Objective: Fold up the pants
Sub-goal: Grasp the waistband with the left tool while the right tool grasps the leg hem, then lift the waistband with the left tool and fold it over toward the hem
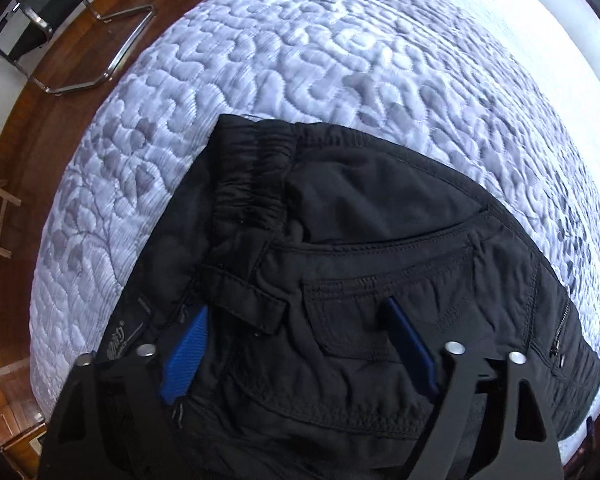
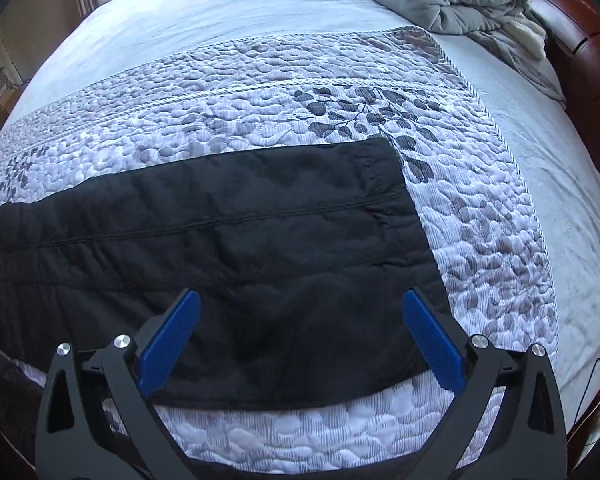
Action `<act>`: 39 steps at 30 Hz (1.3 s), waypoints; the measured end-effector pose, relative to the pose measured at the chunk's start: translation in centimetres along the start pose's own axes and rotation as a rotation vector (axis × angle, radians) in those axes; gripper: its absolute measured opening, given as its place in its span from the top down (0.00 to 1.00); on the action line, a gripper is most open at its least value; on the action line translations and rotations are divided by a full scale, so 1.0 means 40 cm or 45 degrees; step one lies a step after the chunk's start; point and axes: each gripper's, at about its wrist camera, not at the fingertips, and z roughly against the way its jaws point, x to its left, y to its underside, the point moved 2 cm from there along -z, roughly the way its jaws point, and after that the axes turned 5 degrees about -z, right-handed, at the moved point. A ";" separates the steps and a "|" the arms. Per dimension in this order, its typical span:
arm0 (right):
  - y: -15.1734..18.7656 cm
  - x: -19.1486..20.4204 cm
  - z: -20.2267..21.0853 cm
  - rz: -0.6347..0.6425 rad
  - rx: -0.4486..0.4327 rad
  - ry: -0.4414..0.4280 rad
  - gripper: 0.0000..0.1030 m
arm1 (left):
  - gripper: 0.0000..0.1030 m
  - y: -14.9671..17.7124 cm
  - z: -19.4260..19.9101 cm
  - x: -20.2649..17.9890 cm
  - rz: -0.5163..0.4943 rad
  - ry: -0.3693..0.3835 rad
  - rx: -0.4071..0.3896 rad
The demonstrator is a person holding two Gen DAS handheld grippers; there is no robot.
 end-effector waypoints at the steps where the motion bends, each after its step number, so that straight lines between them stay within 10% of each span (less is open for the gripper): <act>1: -0.019 -0.012 -0.007 -0.013 -0.003 0.022 0.02 | 0.25 0.006 0.008 -0.009 -0.017 -0.013 -0.003; 9: -0.149 -0.092 -0.080 -0.155 0.023 -0.011 0.02 | 0.82 0.039 0.059 -0.137 -0.191 -0.046 -0.029; 23: -0.250 -0.091 -0.267 -0.019 0.208 0.096 0.03 | 0.91 0.073 0.160 -0.238 -0.256 0.034 -0.066; 33: -0.241 -0.076 -0.217 0.000 0.145 0.042 0.82 | 0.92 0.104 0.196 -0.308 -0.251 0.127 -0.118; 39: -0.234 -0.069 -0.091 0.022 -0.027 0.009 0.88 | 0.92 0.139 0.250 -0.249 -0.252 0.186 -0.258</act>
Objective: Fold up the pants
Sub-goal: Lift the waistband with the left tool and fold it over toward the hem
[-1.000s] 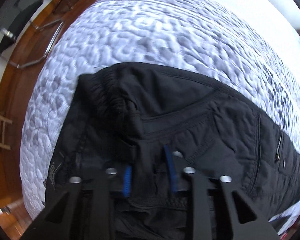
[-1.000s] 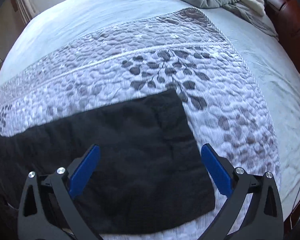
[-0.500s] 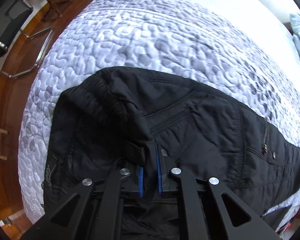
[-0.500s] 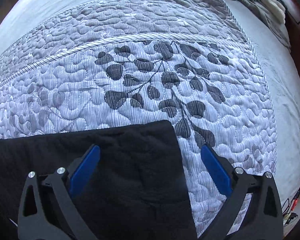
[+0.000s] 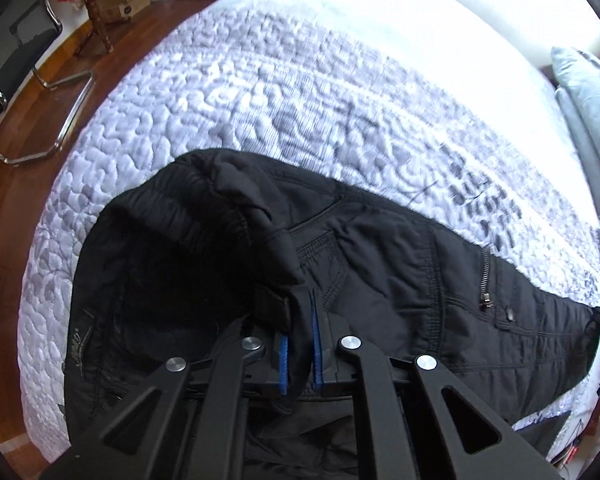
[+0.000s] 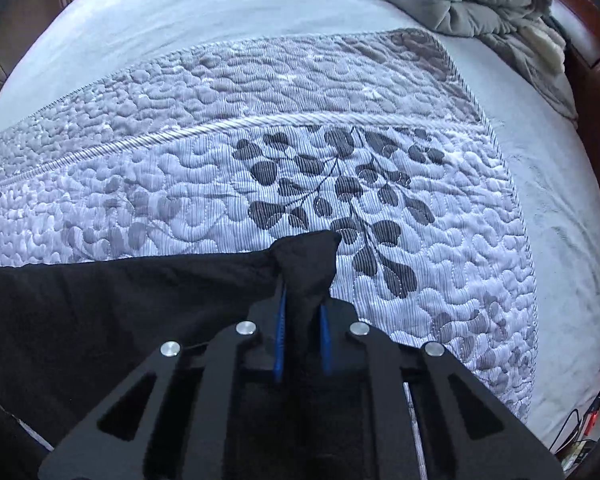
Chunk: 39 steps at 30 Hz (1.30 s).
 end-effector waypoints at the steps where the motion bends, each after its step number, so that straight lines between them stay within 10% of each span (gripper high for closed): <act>1: 0.007 -0.004 0.037 -0.013 -0.055 -0.031 0.88 | 0.92 0.002 0.003 0.034 0.003 0.021 -0.034; 20: 0.420 -0.217 0.503 -0.222 -0.710 -0.391 0.89 | 0.91 0.358 0.319 0.169 -0.006 0.371 -0.595; 34: 0.790 -0.305 0.452 -0.371 -0.509 -0.298 0.89 | 0.85 0.710 0.219 0.329 0.200 0.434 -0.578; 39: 0.907 -0.294 0.375 -0.338 -0.323 -0.201 0.80 | 0.57 0.786 0.191 0.357 0.248 0.355 -0.534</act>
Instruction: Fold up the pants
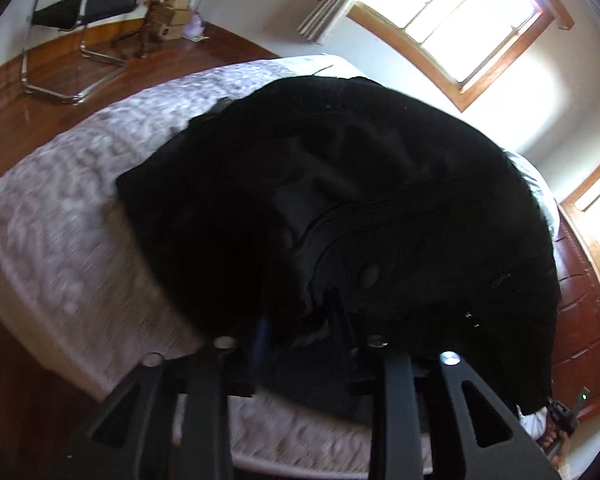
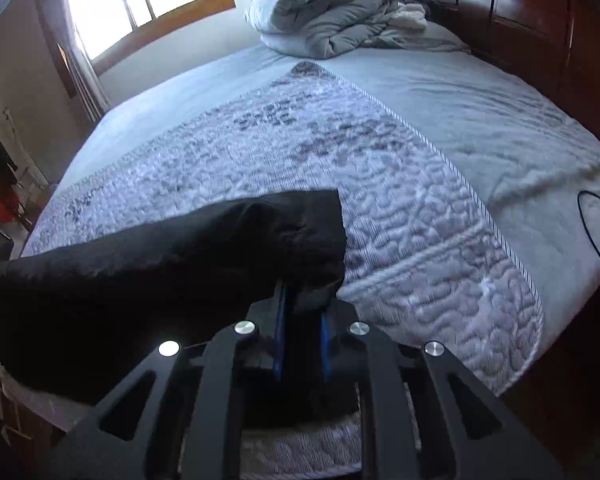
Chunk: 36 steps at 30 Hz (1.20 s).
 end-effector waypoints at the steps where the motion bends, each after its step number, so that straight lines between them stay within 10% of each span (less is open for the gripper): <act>1: 0.020 -0.005 -0.001 0.000 0.019 0.008 0.71 | 0.48 0.007 0.013 0.006 0.022 -0.031 -0.012; 3: 0.055 -0.023 -0.008 -0.027 0.063 0.033 0.48 | 0.14 0.019 0.044 0.017 0.070 -0.065 -0.055; 8: 0.067 -0.012 0.044 -0.077 0.082 0.035 0.30 | 0.07 0.023 0.138 0.021 0.211 0.019 -0.124; 14: -0.030 0.189 0.219 0.030 -0.188 -0.078 0.09 | 0.04 -0.040 0.153 -0.108 0.156 0.113 -0.103; 21: -0.135 0.484 0.397 0.215 -0.456 -0.345 0.03 | 0.04 -0.092 0.036 -0.170 0.266 0.033 0.028; 36: -0.149 0.640 0.433 0.392 -0.478 -0.209 0.03 | 0.04 -0.008 -0.054 -0.177 0.260 -0.115 0.209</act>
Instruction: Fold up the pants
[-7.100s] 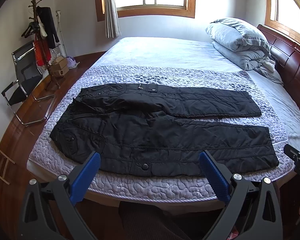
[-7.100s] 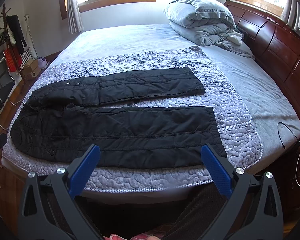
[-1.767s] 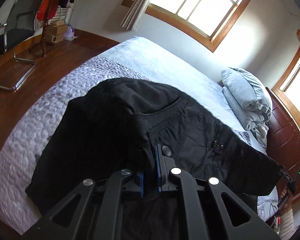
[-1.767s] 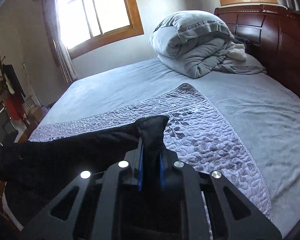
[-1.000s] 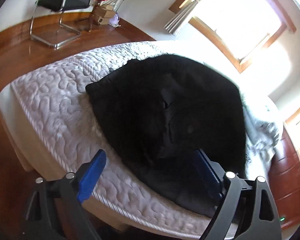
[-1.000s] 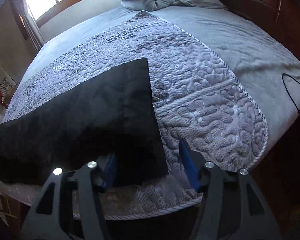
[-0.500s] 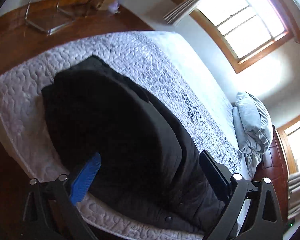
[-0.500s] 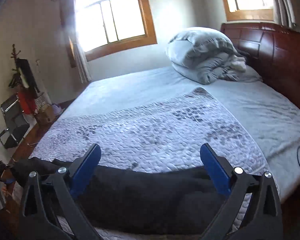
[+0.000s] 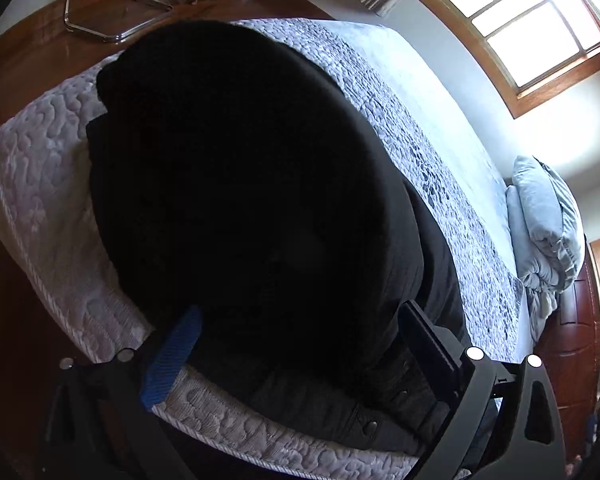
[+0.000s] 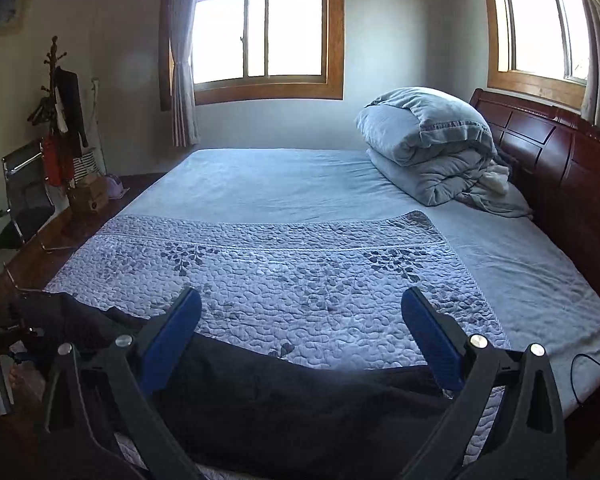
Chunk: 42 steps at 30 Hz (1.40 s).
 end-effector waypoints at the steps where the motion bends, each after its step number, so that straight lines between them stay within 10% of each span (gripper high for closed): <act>1: 0.000 0.000 0.005 0.002 -0.005 0.002 0.03 | 0.04 0.006 0.003 0.002 -0.001 0.000 -0.003; 22: -0.001 0.024 0.008 0.069 -0.018 0.044 0.03 | 0.04 -0.027 -0.021 0.015 0.099 0.067 0.047; 42: 0.210 -0.035 -0.120 0.041 0.324 0.157 0.03 | 0.04 -0.107 0.002 0.020 0.326 0.378 0.061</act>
